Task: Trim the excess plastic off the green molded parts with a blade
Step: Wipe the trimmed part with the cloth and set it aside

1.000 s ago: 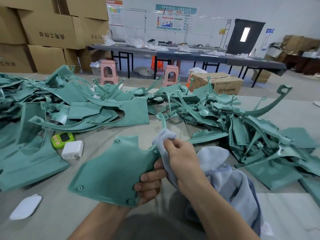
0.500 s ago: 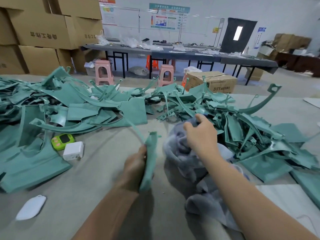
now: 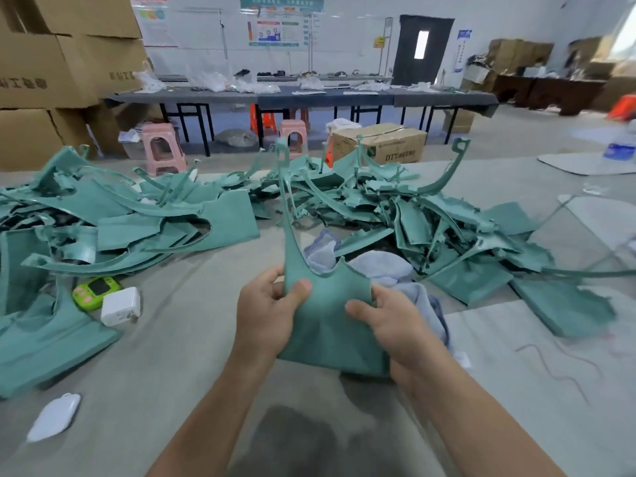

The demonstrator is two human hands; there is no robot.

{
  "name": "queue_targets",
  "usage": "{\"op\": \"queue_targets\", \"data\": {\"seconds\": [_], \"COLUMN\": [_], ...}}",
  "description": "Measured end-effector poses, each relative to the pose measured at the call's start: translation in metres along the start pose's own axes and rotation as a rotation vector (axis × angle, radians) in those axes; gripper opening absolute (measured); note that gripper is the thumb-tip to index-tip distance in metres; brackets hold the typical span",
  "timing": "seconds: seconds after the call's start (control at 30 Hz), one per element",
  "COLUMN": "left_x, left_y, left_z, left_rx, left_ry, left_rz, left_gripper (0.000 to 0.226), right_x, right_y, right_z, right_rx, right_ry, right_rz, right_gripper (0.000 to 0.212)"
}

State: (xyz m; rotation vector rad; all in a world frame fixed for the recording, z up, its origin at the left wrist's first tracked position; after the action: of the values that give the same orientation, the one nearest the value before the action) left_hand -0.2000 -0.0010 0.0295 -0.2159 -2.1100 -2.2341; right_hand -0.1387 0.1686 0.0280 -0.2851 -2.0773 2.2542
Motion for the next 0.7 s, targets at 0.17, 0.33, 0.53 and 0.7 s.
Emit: {"op": "queue_targets", "data": {"seconds": [0.17,0.33,0.53,0.7], "left_x": [-0.032,-0.081,-0.204,-0.347], "left_y": [0.018,0.046,0.013,-0.057], "left_z": [0.044,0.140,0.288,0.387], "left_rx": [0.100,0.237,0.319,0.190], "left_ry": [-0.029,-0.300,-0.722,-1.157], "left_rz": [0.080,0.118,-0.006,-0.320], "left_gripper": [0.036,0.043,0.022,0.043], "right_x": [-0.057,-0.136,-0.270,-0.404], "right_y": [0.007,0.025,0.072,0.143], "right_z": [-0.043,-0.117,-0.253,-0.326], "right_rx": [0.153,0.436,0.591,0.719], "right_ry": [0.054,0.203,0.622,1.003], "right_rz": [0.025,0.047,0.116,0.270], "right_gripper": [0.029,0.023,0.039,0.027]}}
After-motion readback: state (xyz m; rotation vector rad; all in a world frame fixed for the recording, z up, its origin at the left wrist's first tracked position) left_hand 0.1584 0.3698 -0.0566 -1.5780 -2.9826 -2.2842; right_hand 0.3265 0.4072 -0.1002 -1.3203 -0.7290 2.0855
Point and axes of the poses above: each hand's wrist, its own x-axis towards the middle knuckle, its own z-axis out of the palm, y = z × x, the point moved 6 cm from there along x, towards the middle knuckle, and after that the axes turned 4 degrees about -z, right-handed, at the moved point
